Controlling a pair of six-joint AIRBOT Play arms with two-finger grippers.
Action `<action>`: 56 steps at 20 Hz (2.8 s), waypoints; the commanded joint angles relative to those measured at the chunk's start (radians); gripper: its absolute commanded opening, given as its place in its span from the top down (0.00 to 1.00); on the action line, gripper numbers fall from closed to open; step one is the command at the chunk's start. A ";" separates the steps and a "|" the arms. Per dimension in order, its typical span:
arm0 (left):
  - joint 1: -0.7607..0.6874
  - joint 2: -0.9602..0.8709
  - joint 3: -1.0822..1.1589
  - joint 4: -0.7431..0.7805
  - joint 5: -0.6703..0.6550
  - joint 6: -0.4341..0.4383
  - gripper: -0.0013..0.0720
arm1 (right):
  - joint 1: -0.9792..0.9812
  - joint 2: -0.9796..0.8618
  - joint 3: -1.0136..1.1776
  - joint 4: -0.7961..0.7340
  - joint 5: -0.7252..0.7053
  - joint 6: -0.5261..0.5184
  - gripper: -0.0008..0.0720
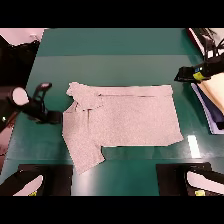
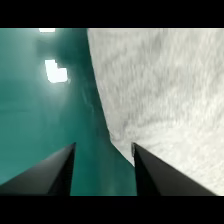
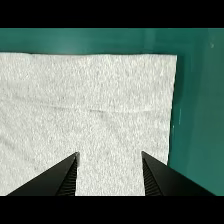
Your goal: Fold the shirts.
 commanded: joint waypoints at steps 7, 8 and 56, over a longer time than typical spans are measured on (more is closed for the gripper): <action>0.002 0.047 -0.280 -0.125 0.212 -0.078 0.41 | 0.000 0.115 -0.132 0.001 -0.062 -0.001 0.37; 0.002 0.046 -0.282 -0.134 0.233 -0.078 0.41 | 0.000 0.115 -0.132 0.000 -0.063 -0.001 0.37; 0.002 0.105 -0.006 -0.190 0.214 0.019 0.95 | -0.370 0.390 -0.739 0.206 0.051 -0.089 0.97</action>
